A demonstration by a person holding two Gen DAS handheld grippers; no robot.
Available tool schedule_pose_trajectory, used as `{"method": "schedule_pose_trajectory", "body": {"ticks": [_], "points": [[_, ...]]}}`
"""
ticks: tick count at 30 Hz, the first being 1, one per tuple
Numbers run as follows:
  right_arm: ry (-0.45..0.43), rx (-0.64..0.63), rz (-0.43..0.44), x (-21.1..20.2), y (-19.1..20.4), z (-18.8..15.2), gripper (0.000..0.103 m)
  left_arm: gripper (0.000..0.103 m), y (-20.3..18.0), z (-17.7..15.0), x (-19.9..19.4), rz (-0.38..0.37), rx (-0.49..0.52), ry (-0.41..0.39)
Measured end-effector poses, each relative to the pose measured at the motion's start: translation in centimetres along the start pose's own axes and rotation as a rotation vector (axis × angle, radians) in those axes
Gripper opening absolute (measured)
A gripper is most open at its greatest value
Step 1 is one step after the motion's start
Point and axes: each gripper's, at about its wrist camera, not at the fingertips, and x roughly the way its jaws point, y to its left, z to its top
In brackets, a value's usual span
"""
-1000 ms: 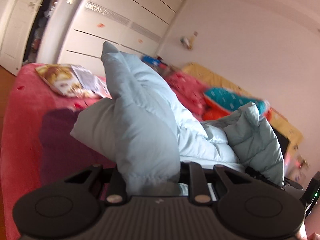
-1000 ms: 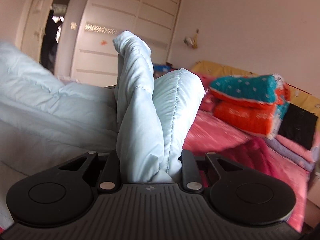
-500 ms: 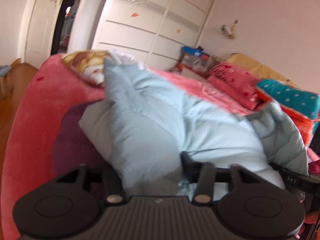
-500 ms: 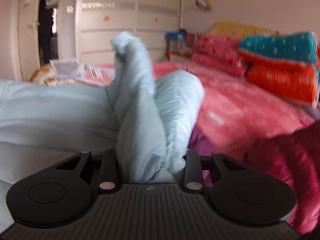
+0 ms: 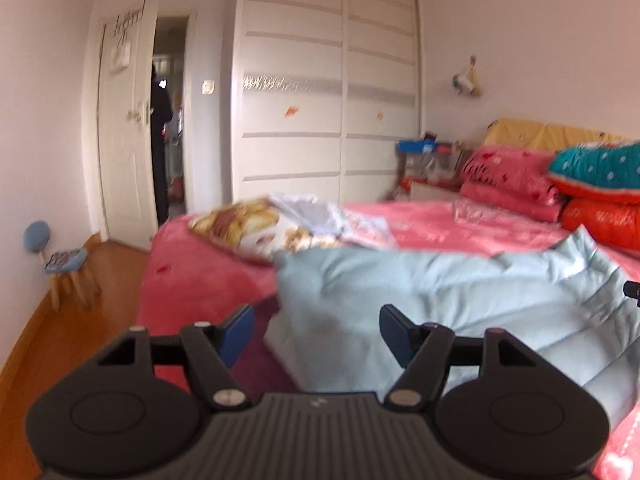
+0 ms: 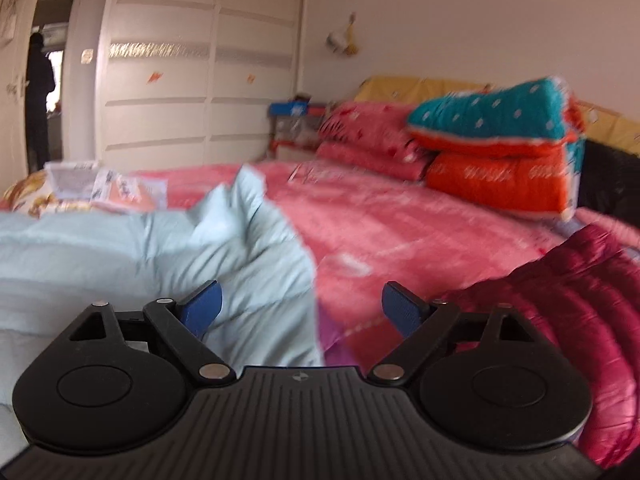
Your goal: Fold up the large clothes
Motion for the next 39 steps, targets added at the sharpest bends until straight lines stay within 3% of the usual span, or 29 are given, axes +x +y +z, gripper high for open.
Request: {"method": "schedule_pose_trajectory", "body": {"ticks": [2, 6, 8, 13, 16, 21, 31, 39], "points": [[-0.041, -0.003, 0.056, -0.8, 0.0, 0.3, 0.103, 0.069, -0.3, 0.7, 1.0, -0.053, -0.017, -0.003], [0.039, 0.014, 0.184, 1.6, 1.6, 0.5, 0.103, 0.069, -2.6, 1.0, 4.0, -0.069, 0.027, -0.014], [0.058, 0.004, 0.176, 3.6, 2.3, 0.7, 0.103, 0.069, -3.8, 0.8, 6.0, -0.022, 0.076, -0.031], [0.187, -0.006, 0.203, 8.4, 3.7, -0.3, 0.103, 0.076, -4.9, -1.0, 11.1, 0.045, 0.181, 0.039], [0.234, 0.038, 0.239, 9.9, 3.9, -1.2, 0.103, 0.079, -4.6, -1.9, 12.9, 0.049, 0.162, 0.043], [0.293, -0.010, 0.233, 10.4, 5.2, -2.1, 0.103, 0.081, -4.5, -3.2, 15.6, 0.021, 0.122, 0.080], [0.200, 0.007, 0.232, 11.2, 5.6, -4.7, 0.103, 0.082, -5.1, -6.5, 16.8, 0.014, 0.091, 0.011], [0.136, 0.019, 0.209, 11.0, 5.5, -5.5, 0.103, 0.085, -5.5, -7.1, 16.9, 0.034, 0.100, -0.022]]}}
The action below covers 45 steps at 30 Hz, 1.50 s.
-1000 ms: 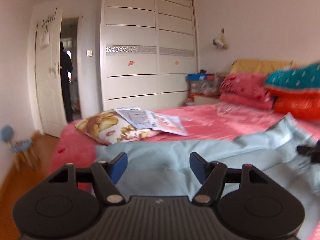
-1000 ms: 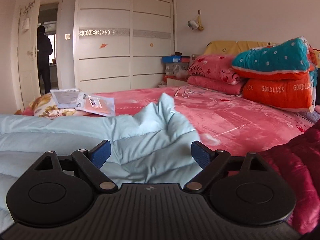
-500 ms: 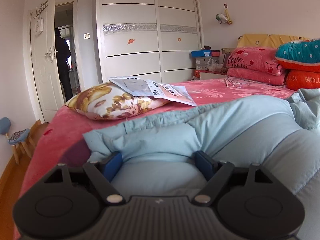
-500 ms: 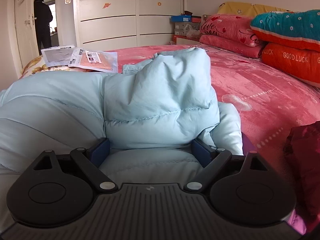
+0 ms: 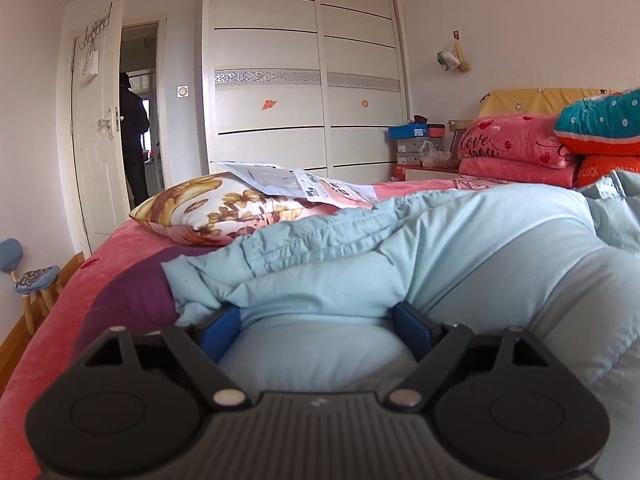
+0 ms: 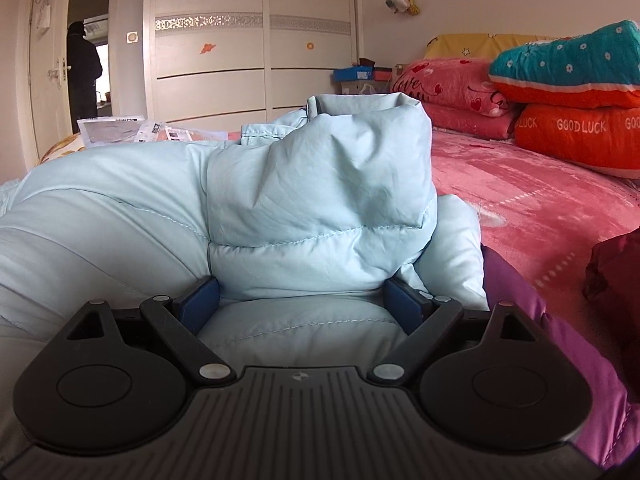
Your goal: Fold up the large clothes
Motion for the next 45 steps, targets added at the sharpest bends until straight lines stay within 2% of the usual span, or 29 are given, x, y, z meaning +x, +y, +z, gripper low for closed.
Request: {"method": "schedule_pose_trajectory", "body": {"ticks": [3, 6, 8, 10, 11, 14, 19, 23, 27, 30, 34, 37, 42, 45], "points": [[-0.005, -0.014, -0.018, -0.8, -0.1, 0.0, 0.103, 0.087, -0.1, 0.4, -0.3, 0.014, 0.013, 0.010], [0.008, -0.028, -0.042, -3.2, -0.5, 0.7, 0.103, 0.090, 0.3, 2.0, -1.7, 0.021, 0.032, 0.069], [-0.003, -0.009, -0.065, -6.1, -1.0, 1.0, 0.103, 0.091, 0.8, 2.8, -4.2, 0.034, 0.019, 0.051], [-0.053, 0.039, -0.068, -9.7, -2.1, 0.6, 0.103, 0.091, 1.4, 2.8, -7.8, 0.047, -0.022, 0.009], [-0.072, 0.070, -0.078, -11.5, -2.8, 0.1, 0.103, 0.093, 1.6, 2.7, -9.5, 0.045, -0.045, 0.014], [-0.055, 0.127, -0.125, -16.2, -4.4, -2.5, 0.103, 0.098, 1.4, 1.0, -14.9, 0.036, -0.066, 0.063], [-0.036, 0.148, -0.147, -24.8, -6.2, -7.9, 0.103, 0.102, 0.2, -3.5, -24.0, -0.039, -0.097, 0.139], [0.006, 0.166, -0.164, -31.8, -6.9, -11.8, 0.103, 0.102, -1.1, -6.4, -30.7, -0.102, -0.090, 0.166], [0.041, 0.181, -0.213, -39.7, -7.2, -15.1, 0.103, 0.102, -1.6, -7.3, -37.6, -0.157, -0.092, 0.176], [0.061, 0.262, -0.259, -46.2, -7.3, -17.3, 0.103, 0.102, -1.7, -6.8, -42.5, -0.189, -0.083, 0.181], [0.064, 0.263, -0.294, -53.0, -6.8, -17.9, 0.103, 0.102, -1.3, -5.5, -48.1, -0.211, -0.080, 0.180], [0.008, 0.194, -0.304, -57.5, -6.3, -17.7, 0.103, 0.102, -0.9, -5.1, -51.6, -0.239, -0.089, 0.175], [-0.049, 0.152, -0.304, -64.7, -5.2, -17.6, 0.103, 0.102, -0.5, -4.2, -55.7, -0.285, -0.113, 0.192], [-0.096, 0.095, -0.308, -68.2, -3.9, -17.1, 0.103, 0.102, 0.0, -3.3, -58.1, -0.280, -0.101, 0.167]]}}
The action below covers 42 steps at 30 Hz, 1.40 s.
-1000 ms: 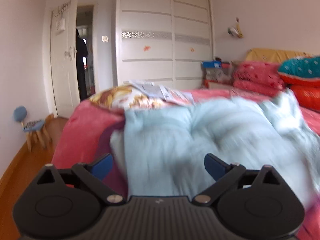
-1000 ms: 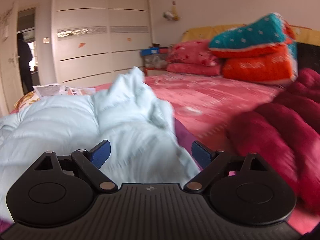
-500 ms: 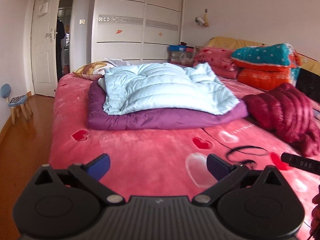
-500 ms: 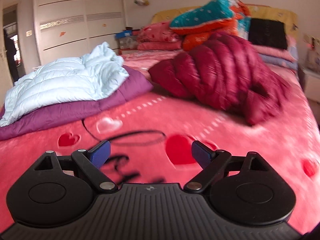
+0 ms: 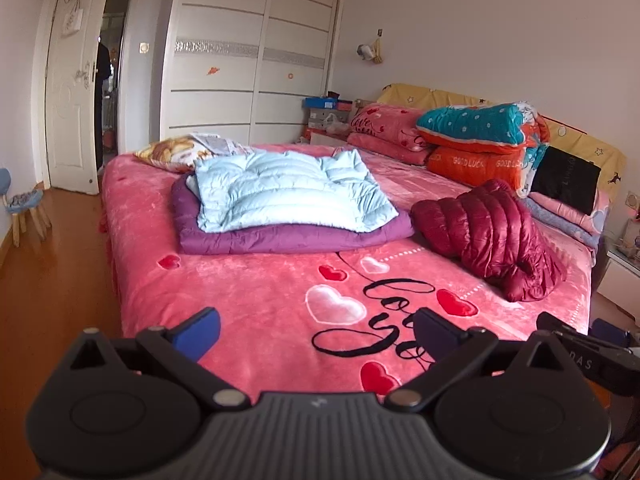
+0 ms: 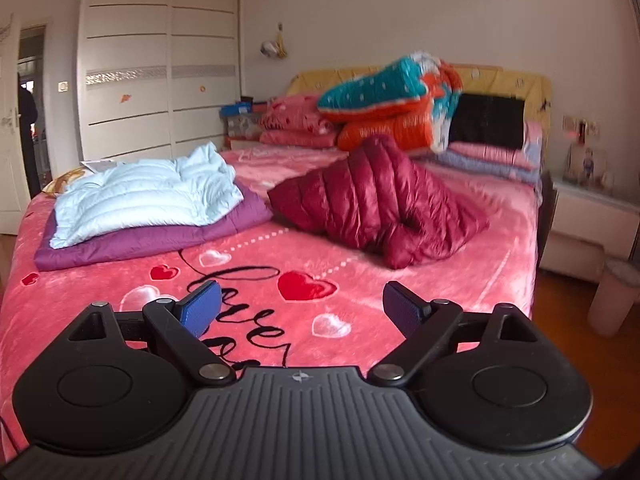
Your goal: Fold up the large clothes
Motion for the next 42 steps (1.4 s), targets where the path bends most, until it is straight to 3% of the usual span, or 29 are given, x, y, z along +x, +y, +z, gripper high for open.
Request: {"method": "schedule_pose_trajectory", "body": {"ticks": [7, 15, 27, 42], "points": [[-0.096, -0.025, 0.046, -7.8, 0.5, 2.6, 0.103, 0.102, 0.1, 0.3, -4.7, 0.062, 0.039, -0.065], [-0.119, -0.041, 0.108, -11.1, 1.1, 4.4, 0.103, 0.102, 0.1, -0.1, -7.1, 0.099, 0.025, -0.092], [-0.075, -0.037, 0.142, -10.4, 1.8, 3.6, 0.103, 0.102, 0.3, -0.9, -7.7, 0.127, 0.019, -0.084], [-0.030, -0.054, 0.111, -9.2, 1.8, 2.5, 0.103, 0.102, 0.5, -1.9, -6.7, 0.153, 0.026, -0.040]]}}
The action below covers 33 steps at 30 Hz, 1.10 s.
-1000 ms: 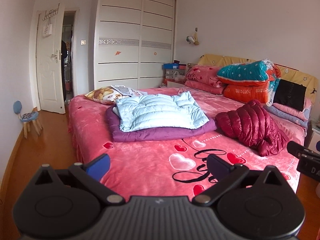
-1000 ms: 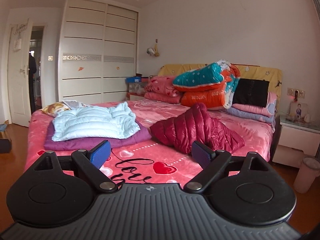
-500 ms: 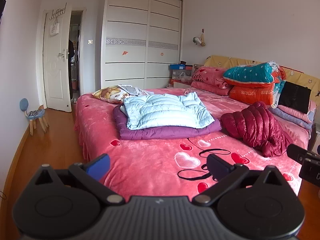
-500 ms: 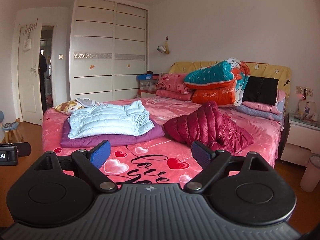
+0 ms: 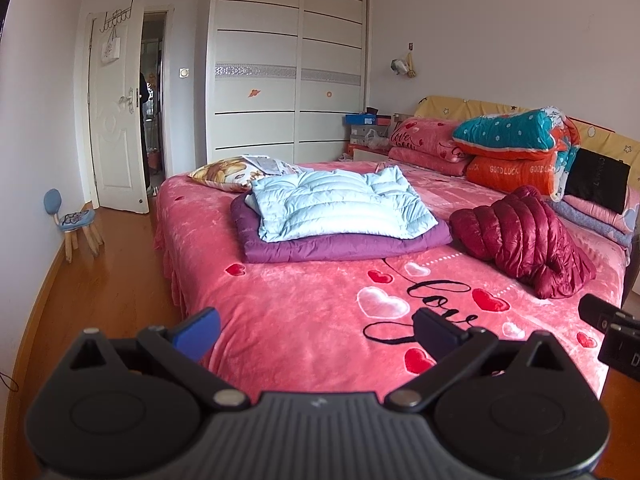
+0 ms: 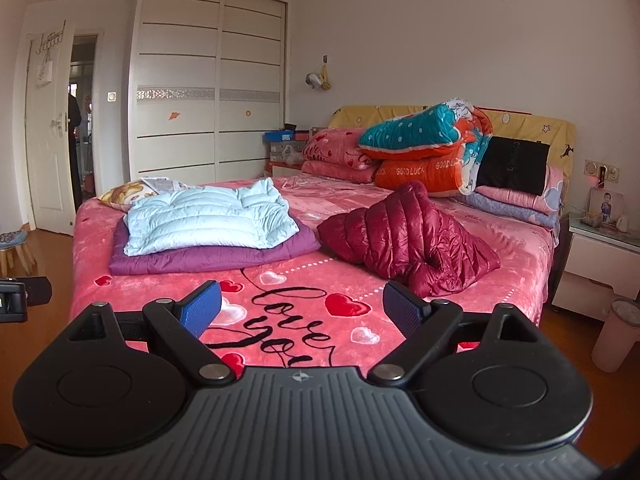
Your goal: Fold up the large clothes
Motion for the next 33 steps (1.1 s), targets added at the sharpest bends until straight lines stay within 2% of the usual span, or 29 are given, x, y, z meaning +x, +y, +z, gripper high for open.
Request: {"method": "schedule_pose_trajectory", "body": {"ticks": [16, 33], "points": [[0.018, -0.038, 0.036, 1.3, -0.2, -0.7, 0.103, 0.102, 0.7, -0.8, 1.5, 0.018, -0.021, 0.038], [0.051, -0.019, 0.062, 1.9, -0.8, -1.3, 0.103, 0.102, 0.9, -1.3, 2.3, 0.032, -0.019, 0.051]]}}
